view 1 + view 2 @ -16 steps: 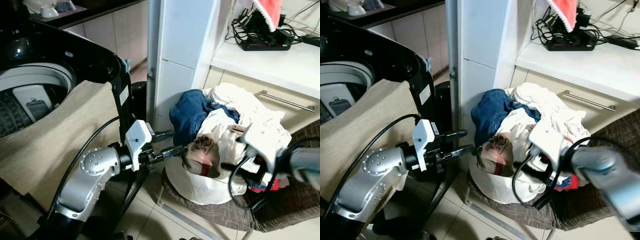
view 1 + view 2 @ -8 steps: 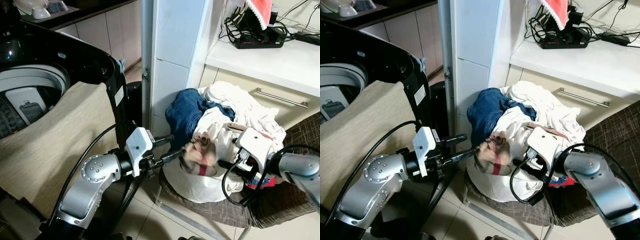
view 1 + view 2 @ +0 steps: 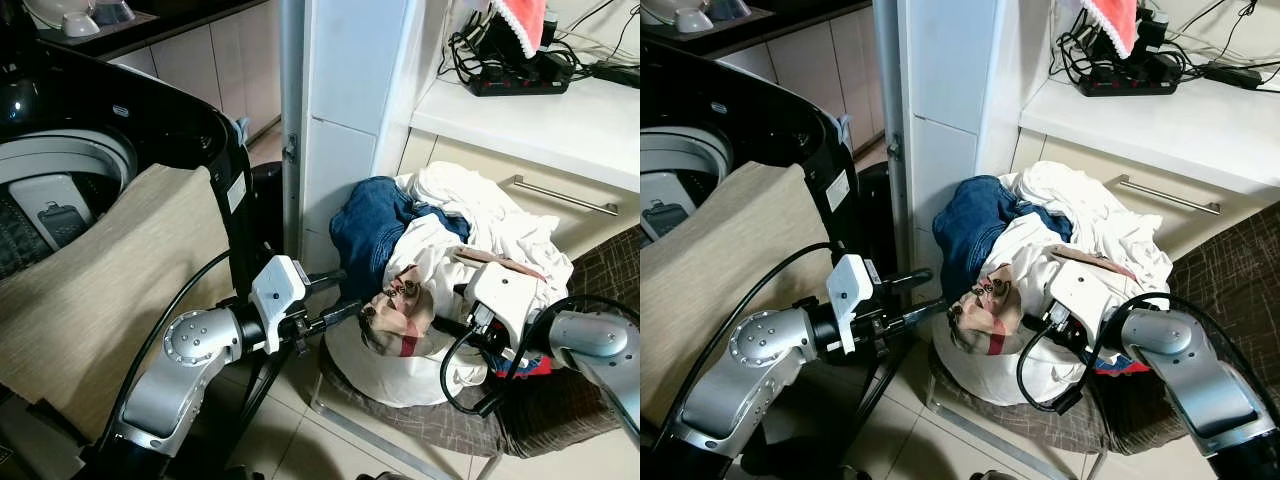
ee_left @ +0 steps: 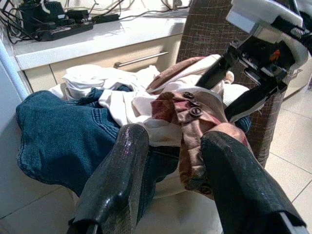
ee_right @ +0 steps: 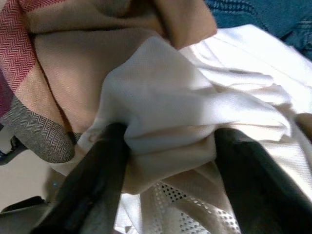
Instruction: Clothes washing
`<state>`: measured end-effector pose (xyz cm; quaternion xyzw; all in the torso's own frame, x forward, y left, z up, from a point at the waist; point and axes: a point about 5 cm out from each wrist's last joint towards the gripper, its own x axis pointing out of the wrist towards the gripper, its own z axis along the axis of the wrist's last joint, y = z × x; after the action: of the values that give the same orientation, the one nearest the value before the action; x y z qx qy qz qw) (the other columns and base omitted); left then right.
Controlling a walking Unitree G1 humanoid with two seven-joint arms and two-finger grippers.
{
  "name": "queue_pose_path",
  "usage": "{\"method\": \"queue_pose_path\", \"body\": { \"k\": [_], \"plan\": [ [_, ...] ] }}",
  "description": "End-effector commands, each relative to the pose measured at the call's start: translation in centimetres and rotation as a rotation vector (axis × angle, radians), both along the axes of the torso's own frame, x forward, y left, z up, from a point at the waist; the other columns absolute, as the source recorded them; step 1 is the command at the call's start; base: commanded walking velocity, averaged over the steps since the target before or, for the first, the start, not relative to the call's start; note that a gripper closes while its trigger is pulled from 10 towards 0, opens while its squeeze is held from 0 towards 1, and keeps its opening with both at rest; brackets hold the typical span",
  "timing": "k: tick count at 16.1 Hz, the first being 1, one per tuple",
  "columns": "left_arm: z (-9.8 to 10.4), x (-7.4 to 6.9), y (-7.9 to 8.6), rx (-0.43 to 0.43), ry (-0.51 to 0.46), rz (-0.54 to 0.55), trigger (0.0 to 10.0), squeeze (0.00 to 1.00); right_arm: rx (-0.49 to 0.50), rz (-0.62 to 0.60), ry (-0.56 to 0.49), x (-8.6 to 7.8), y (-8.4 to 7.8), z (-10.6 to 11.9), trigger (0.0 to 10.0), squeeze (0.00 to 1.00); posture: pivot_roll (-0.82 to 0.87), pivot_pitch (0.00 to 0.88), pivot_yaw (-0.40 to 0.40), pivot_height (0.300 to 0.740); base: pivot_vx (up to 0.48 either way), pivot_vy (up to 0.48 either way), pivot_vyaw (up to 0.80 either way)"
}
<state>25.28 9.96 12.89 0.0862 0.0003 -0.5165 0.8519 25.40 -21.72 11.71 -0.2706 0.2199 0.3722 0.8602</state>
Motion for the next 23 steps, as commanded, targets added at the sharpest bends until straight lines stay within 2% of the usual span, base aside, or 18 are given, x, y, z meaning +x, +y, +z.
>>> {"method": "queue_pose_path", "body": {
  "k": [1, 9, 14, 17, 18, 19, 20, 22, 23],
  "plan": [
    [0.3, 0.3, 0.1, 0.012, -0.024, 0.008, 10.0, 0.0, -0.008, 0.003, -0.024, 0.3, -0.2, 0.4, 0.0, 0.0, -0.08, 0.027, -0.024, 0.74, 0.0, 0.0, 0.0],
    [0.6, 0.7, 0.1, -0.004, -0.029, 0.025, 10.0, 0.0, 0.036, -0.016, -0.062, 0.8, -0.5, 1.1, 0.0, 0.0, -0.08, 0.026, -0.028, 0.74, 0.0, 0.0, 0.0],
    [1.3, 1.3, 0.0, -0.041, -0.046, 0.061, 10.0, 0.0, 0.248, -0.137, -0.224, 2.4, -1.2, 5.2, 0.0, 0.0, -0.08, 0.027, -0.027, 0.74, 0.0, 0.0, 0.0],
    [4.6, 2.6, -0.9, -0.133, -0.138, 0.085, 10.0, 0.0, 0.4, -0.155, -0.352, 3.5, -1.7, 9.6, 0.0, 0.0, -0.08, 0.027, -0.028, 0.74, 0.0, 0.0, 0.0],
    [5.0, 2.7, -1.1, -0.145, -0.15, 0.086, 10.0, 0.0, 0.42, -0.148, -0.359, 3.5, -1.6, 10.0, 0.0, 0.0, -0.08, 0.027, -0.028, 0.74, 0.0, 0.0, 0.0],
    [6.5, 3.3, -1.7, -0.212, -0.162, 0.094, 10.0, 1.0, 0.493, -0.128, -0.373, 3.6, -1.3, 11.2, 0.0, 0.0, -0.08, 0.025, -0.035, 0.74, 0.0, 0.0, 0.0],
    [7.6, 3.5, -2.3, -0.259, -0.165, 0.075, 10.0, 1.0, 0.534, -0.11, -0.377, 3.6, -1.1, 11.9, 0.0, 0.0, -0.08, 0.024, -0.036, 0.74, 0.0, 0.0, 0.0],
    [8.0, 3.7, -2.7, -0.231, -0.198, 0.073, 10.0, 1.0, 0.454, -0.072, -0.336, 3.3, -0.9, 11.2, 0.0, 0.0, -0.09, 0.023, -0.035, 0.74, 0.0, 0.0, 0.0],
    [7.1, 3.5, -2.5, -0.19, -0.168, 0.062, 10.0, 0.85, 0.388, -0.068, -0.275, 2.9, -0.9, 10.2, 4.5, 0.0, -0.09, 0.025, -0.035, 0.74, 0.0, 0.0, 0.0]
  ]
}}
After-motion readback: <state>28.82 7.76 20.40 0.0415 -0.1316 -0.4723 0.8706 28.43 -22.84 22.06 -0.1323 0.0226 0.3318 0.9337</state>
